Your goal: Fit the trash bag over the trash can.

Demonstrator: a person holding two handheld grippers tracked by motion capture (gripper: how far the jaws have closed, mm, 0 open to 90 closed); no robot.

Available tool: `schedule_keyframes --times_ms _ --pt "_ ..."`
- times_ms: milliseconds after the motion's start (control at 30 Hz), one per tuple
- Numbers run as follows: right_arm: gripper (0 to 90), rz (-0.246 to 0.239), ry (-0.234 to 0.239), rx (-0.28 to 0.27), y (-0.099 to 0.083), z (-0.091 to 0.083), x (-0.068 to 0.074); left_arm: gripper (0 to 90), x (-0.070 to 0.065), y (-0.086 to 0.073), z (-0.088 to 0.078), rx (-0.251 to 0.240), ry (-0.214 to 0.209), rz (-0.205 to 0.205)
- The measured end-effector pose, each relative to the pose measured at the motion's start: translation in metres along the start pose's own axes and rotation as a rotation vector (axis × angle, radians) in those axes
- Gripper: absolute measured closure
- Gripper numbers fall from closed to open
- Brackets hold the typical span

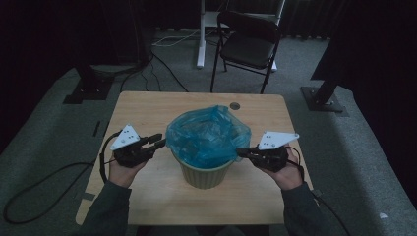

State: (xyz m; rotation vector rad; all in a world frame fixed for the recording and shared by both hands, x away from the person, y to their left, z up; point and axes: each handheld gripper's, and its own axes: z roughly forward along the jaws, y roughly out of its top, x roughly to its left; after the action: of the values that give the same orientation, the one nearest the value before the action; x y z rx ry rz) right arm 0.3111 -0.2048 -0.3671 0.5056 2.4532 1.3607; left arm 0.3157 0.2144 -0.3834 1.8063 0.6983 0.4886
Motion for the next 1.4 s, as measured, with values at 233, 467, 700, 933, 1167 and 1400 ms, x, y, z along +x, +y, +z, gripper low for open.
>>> schedule_keyframes --times_ms 233,467,700,933,1167,1400 --pt "89.7 -0.004 -0.004 0.004 0.001 0.000 -0.001 56.7 0.005 0.019 -0.006 -0.066 -0.086 -0.025" --pt "89.7 -0.011 -0.008 0.012 0.002 0.001 -0.001 49.6 0.002 0.040 0.003 -0.077 -0.122 -0.035" --pt "89.7 -0.019 -0.013 0.014 0.003 0.001 -0.001 55.6 0.000 0.049 0.017 -0.017 -0.095 -0.054" --pt "89.5 -0.022 -0.022 0.018 0.003 0.001 -0.001 86.7 -0.008 0.029 0.023 0.046 -0.094 -0.085" --pt "73.1 -0.022 0.004 0.009 0.012 0.000 0.000 88.7 -0.009 0.019 0.020 0.041 -0.083 -0.082" --pt "61.0 0.005 -0.001 -0.055 0.031 -0.006 -0.002 88.7 -0.015 0.019 0.020 0.037 -0.078 -0.047"
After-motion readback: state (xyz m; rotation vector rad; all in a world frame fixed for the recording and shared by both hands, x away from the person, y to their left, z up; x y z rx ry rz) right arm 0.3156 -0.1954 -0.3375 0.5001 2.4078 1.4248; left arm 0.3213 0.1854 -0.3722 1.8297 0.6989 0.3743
